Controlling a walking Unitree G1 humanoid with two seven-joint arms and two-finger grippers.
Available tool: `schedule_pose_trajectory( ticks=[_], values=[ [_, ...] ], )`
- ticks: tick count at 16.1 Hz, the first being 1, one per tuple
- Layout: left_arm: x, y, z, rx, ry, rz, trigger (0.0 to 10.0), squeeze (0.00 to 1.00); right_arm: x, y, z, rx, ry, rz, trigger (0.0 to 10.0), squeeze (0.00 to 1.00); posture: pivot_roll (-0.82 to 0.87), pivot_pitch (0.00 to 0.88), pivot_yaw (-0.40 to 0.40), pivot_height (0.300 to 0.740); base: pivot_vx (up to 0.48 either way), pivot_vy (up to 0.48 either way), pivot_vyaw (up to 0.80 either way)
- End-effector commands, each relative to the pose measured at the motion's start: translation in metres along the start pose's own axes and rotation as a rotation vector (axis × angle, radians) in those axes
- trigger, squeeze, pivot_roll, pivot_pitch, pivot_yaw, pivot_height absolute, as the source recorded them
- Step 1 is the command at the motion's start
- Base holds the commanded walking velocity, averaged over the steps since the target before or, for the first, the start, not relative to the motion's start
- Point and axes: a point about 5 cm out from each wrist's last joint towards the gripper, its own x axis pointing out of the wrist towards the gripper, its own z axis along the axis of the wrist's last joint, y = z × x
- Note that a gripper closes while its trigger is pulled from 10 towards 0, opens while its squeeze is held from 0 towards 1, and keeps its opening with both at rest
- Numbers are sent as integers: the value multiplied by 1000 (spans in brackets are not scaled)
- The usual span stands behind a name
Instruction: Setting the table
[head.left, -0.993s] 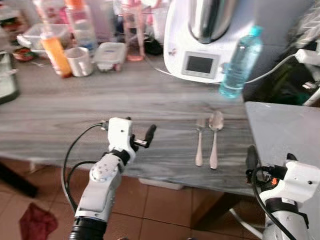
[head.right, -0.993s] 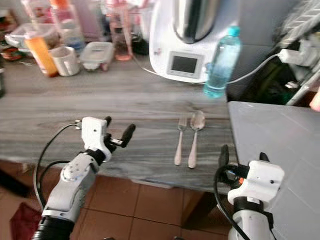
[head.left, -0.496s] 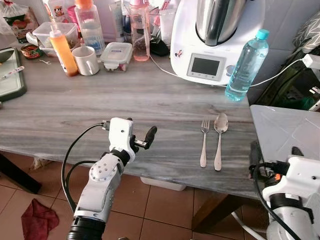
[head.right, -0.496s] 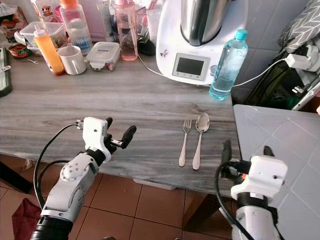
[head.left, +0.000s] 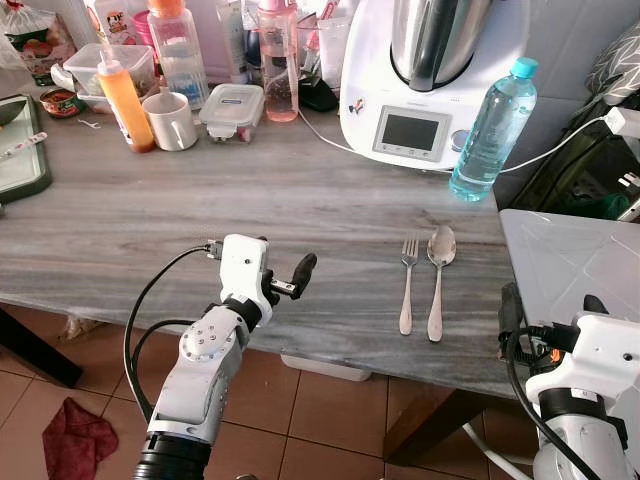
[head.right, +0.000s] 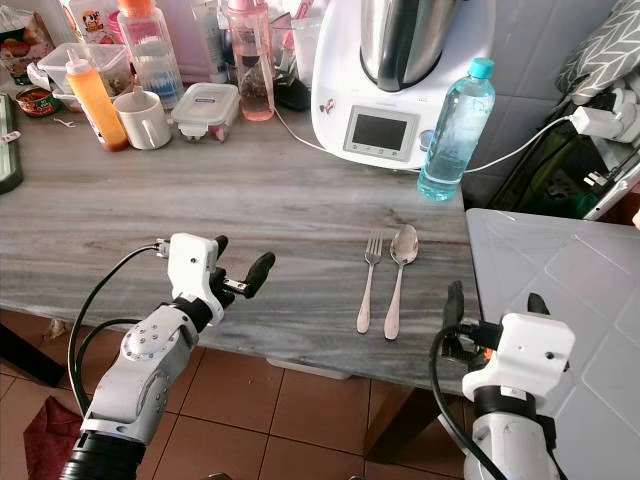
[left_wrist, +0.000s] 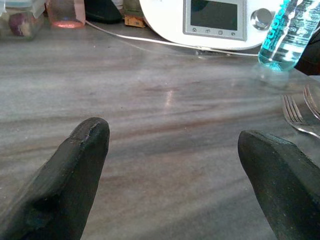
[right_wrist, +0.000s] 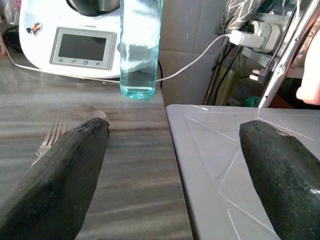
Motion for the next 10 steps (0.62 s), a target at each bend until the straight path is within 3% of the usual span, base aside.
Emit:
schedule_pose_trajectory(
  ticks=[1, 3, 10],
  values=[
    [0, 1, 3, 10, 1, 1, 10000, 0, 0, 0, 2, 0, -11, 3, 10000, 0, -4, 129, 2, 714, 0, 0, 0],
    [1, 0, 2, 7, 7, -4, 10000, 0, 0, -1, 2, -3, -10, -3, 10000, 0, -5, 127, 3, 714, 0, 0, 0],
    [1, -2, 1, 3, 18, -8, 10000, 0, 1, -1, 1, -2, -4, -4, 10000, 0, -8, 125, 4, 714, -262, 0, 0]
  ],
)
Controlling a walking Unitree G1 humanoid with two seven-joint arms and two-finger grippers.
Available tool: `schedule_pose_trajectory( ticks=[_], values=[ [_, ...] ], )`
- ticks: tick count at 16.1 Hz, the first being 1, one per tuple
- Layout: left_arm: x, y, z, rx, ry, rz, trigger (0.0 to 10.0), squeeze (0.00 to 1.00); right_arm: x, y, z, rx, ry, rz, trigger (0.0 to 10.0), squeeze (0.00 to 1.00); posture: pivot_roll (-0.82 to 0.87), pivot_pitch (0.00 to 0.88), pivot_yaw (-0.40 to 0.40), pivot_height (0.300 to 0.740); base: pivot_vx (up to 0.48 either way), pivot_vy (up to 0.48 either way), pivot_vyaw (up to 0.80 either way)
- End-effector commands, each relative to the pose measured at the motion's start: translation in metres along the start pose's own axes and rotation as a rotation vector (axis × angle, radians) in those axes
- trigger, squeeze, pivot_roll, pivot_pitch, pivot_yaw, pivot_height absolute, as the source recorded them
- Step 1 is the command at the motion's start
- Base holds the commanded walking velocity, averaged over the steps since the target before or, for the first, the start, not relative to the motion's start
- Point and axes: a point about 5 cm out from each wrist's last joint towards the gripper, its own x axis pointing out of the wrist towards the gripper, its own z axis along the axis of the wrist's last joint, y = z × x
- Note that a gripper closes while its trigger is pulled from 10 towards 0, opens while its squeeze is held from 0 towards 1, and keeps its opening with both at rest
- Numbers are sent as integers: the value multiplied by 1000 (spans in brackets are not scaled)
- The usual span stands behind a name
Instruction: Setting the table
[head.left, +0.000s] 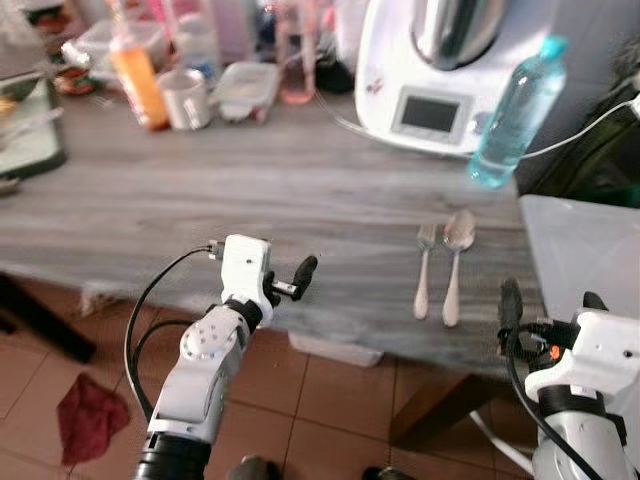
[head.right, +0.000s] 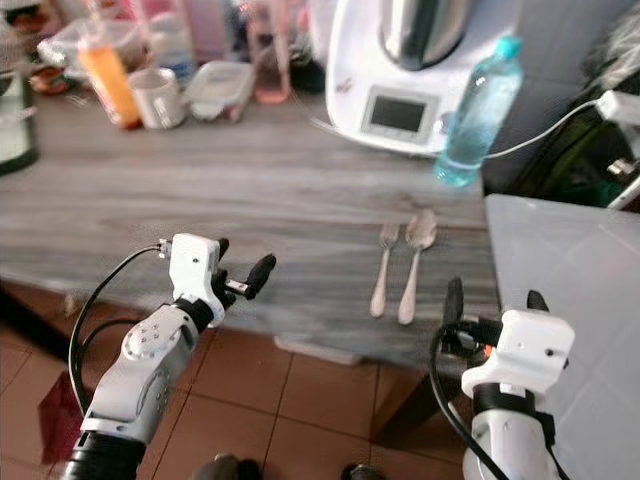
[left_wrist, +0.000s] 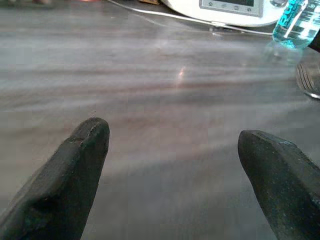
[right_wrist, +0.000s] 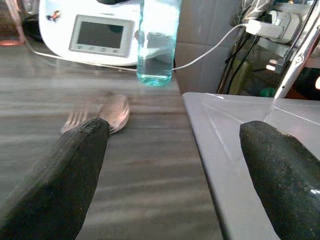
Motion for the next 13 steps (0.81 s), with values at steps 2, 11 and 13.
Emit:
schedule_pose_trajectory(
  ticks=[2, 11, 13],
  values=[
    [1, -1, 2, 6, 6, -5, 10000, 0, -1, -2, 0, -7, 3, -7, 10000, 0, -8, 125, 4, 714, -270, 0, 0],
    [0, -1, 0, 2, 15, 0, 10000, 0, 3, -3, 1, -16, -6, 7, 10000, 0, -5, 119, -8, 714, -273, 0, 0],
    [1, -2, -1, -2, 18, -3, 10000, 0, 4, -3, 1, -20, -9, 10, 10000, 0, -4, 116, -8, 714, -276, 0, 0]
  ],
)
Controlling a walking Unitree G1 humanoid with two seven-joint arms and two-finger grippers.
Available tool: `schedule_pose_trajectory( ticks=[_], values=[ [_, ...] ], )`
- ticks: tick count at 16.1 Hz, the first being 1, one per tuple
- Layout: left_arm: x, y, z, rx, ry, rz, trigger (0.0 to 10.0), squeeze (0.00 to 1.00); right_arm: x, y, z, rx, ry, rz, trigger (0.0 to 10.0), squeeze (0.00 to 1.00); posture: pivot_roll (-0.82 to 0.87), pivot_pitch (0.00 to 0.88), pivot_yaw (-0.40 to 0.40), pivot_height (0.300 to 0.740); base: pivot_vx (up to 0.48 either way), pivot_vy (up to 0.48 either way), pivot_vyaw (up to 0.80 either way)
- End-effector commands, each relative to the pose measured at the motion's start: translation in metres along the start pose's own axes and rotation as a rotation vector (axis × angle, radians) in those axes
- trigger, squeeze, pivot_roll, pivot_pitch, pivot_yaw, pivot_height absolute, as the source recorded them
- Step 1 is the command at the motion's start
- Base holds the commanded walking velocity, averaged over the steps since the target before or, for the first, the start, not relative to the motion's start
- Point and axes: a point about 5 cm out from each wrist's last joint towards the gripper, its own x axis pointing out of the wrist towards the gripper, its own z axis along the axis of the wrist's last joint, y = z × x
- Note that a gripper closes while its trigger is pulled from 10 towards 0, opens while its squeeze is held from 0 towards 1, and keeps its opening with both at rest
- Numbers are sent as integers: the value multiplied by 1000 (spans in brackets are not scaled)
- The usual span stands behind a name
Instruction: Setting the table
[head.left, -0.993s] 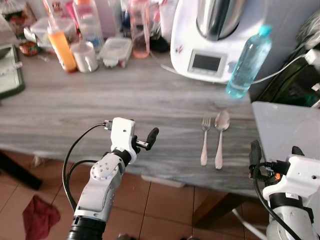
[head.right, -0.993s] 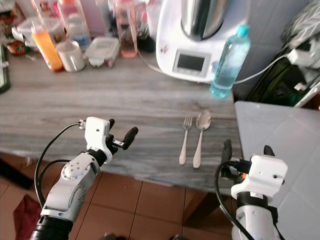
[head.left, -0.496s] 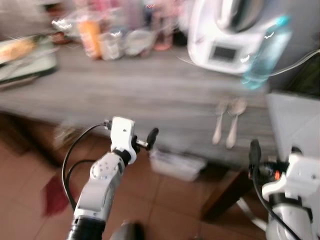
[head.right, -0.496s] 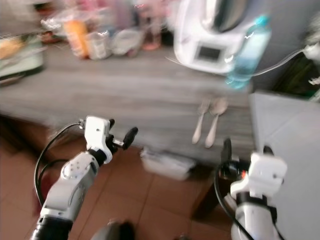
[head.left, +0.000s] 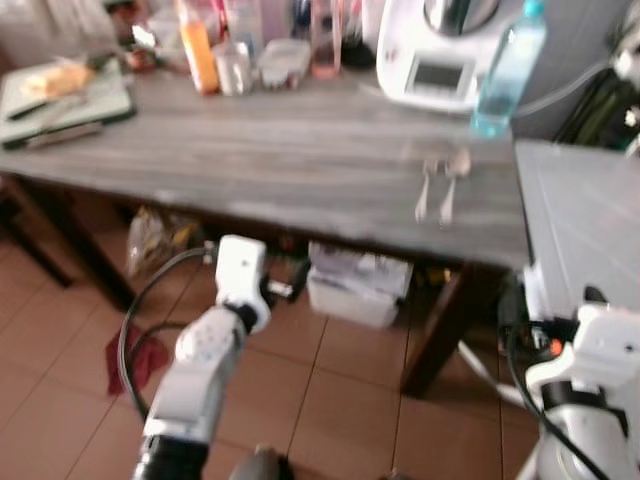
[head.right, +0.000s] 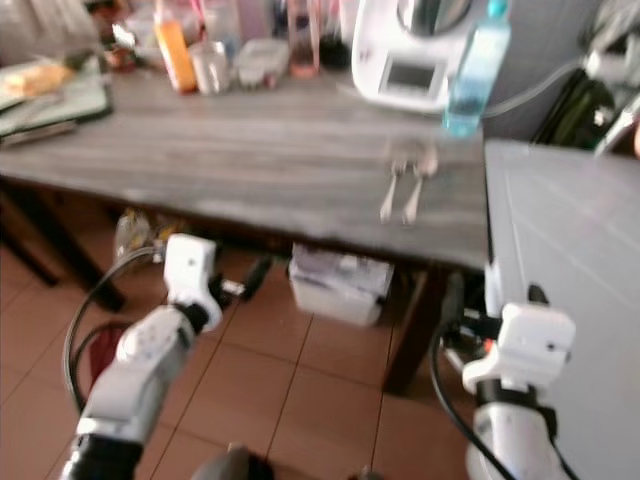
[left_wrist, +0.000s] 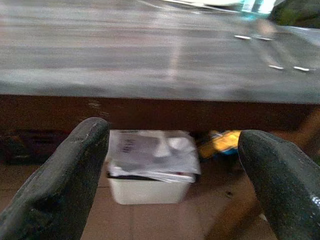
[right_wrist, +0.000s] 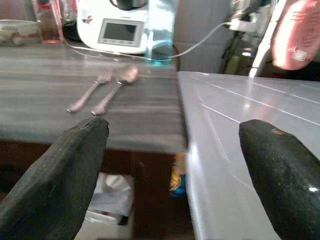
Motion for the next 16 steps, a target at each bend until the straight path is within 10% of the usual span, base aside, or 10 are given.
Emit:
schedule_pose_trajectory(
  ticks=[1, 16],
  values=[
    [0, 2, 2, 15, 2, 1, 10000, 0, -1, 0, 0, 0, 4, 0, 10000, 0, -4, 116, -8, 714, -274, 0, 0],
    [0, -2, -1, 33, 18, -24, 10000, 0, -1, 8, 6, -26, -25, 21, 10000, 0, -10, 133, -4, 714, -273, 0, 0]
  ],
)
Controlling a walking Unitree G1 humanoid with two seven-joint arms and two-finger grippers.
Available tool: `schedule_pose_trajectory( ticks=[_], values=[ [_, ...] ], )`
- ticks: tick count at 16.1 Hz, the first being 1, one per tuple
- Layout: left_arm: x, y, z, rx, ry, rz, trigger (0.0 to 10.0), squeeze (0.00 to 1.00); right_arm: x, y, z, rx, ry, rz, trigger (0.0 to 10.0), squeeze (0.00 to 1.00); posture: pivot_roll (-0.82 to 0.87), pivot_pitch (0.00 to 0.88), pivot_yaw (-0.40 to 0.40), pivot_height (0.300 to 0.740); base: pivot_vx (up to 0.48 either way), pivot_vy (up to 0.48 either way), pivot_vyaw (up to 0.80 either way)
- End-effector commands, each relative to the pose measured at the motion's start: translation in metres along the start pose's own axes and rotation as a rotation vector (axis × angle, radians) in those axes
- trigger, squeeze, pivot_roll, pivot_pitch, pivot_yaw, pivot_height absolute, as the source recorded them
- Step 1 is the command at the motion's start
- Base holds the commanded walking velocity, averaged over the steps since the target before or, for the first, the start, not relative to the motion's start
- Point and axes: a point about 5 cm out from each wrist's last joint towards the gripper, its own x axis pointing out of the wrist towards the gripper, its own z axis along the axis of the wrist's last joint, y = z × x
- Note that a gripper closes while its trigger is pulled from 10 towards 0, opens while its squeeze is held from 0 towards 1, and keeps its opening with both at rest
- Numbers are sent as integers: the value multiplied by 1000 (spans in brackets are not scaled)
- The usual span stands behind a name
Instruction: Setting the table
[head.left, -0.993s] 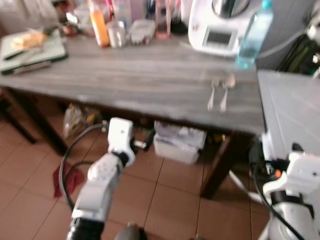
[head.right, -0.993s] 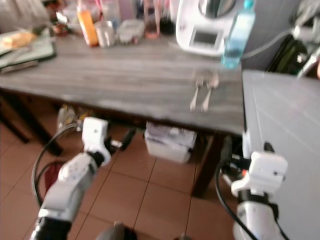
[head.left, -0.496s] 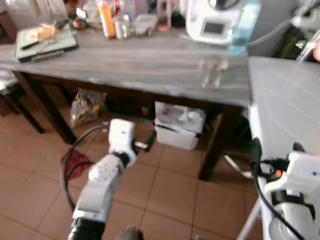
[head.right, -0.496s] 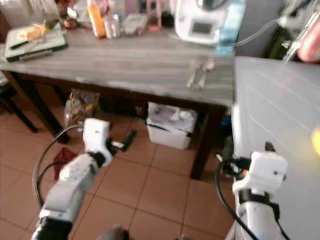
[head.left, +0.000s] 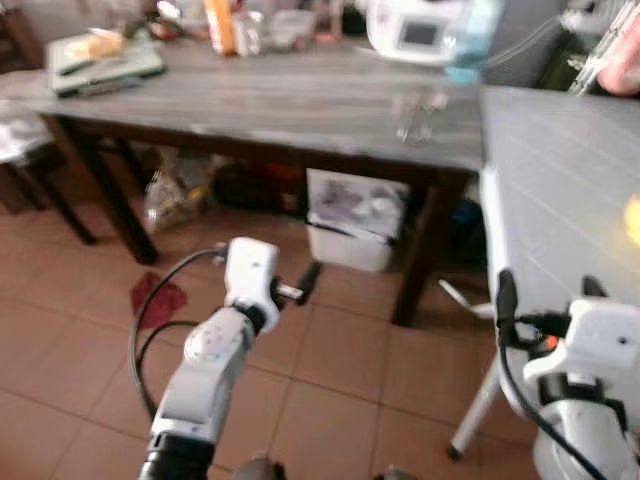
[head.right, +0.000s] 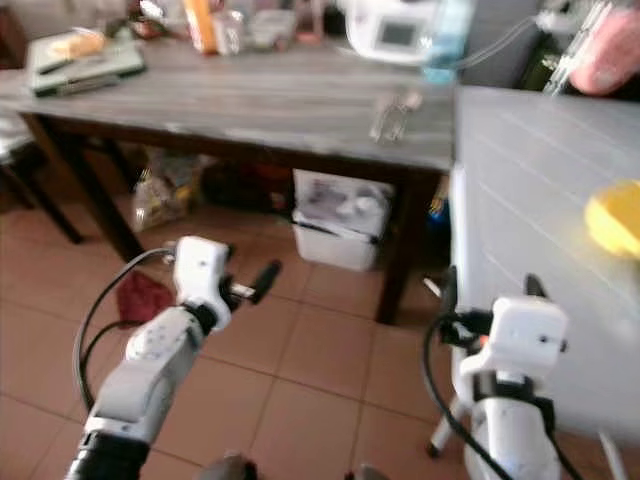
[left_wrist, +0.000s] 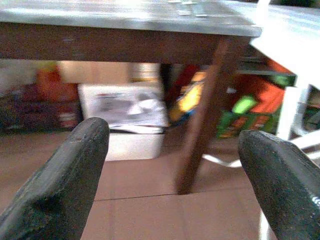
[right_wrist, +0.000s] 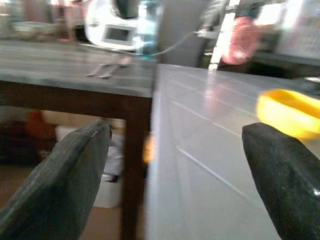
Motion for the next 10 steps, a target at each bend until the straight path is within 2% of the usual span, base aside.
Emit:
schedule_pose_trajectory(
  ticks=[1, 5, 10],
  values=[
    [-1, 4, 1, 22, 5, 5, 10000, 0, -2, 2, 1, 6, 1, 5, 10000, 0, -11, 133, -3, 714, -270, 0, 0],
    [1, -1, 8, 27, -50, -54, 10000, 0, 0, 2, 2, 0, -5, 0, 10000, 0, -16, 135, 1, 714, -61, 0, 0],
    [1, -7, 7, 38, -55, -78, 10000, 0, 1, 2, 2, 14, -3, -15, 10000, 0, -22, 135, 6, 714, 0, 0, 0]
  ],
)
